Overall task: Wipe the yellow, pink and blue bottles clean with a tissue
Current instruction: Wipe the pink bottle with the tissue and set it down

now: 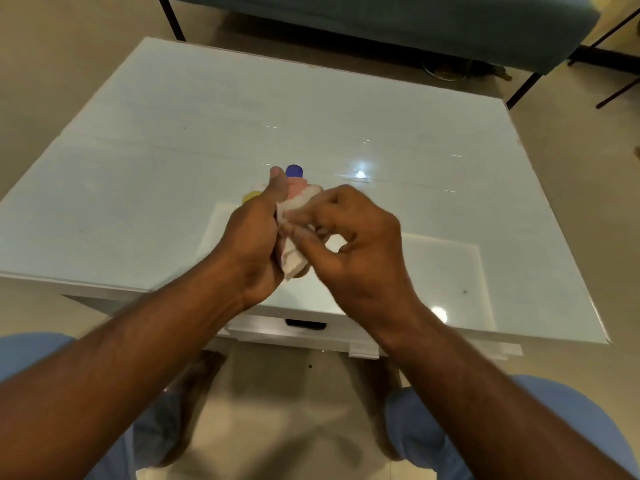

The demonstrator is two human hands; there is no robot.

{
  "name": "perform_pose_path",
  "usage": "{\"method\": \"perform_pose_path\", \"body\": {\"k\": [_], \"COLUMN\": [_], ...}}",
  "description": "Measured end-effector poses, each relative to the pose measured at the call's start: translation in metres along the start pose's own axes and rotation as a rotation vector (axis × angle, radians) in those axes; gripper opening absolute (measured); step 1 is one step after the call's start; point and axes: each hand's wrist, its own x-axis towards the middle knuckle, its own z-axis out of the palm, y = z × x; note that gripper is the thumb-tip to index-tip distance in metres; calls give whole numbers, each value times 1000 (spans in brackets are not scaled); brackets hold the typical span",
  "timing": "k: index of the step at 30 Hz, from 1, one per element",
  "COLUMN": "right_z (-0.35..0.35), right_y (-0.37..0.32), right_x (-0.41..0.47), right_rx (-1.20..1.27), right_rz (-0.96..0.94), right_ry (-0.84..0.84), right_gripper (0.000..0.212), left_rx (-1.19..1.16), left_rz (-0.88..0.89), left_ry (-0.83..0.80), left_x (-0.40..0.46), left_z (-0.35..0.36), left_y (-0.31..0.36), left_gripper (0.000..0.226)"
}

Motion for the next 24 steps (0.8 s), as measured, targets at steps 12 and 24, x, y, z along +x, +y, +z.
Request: {"method": "perform_pose_path", "body": {"k": [12, 24], "right_z": [-1, 0], "right_y": [-1, -4], "right_x": [-2, 2], "right_rx": [27, 250], "right_rz": [100, 404], "right_ry": [32, 143], "right_gripper": [4, 7], "left_rx": [152, 33], "left_rz": [53, 131], "left_ry": [35, 91], "left_x": [-2, -4], "left_z": [2, 8], "left_y": [-4, -17], "left_gripper": [52, 67]}}
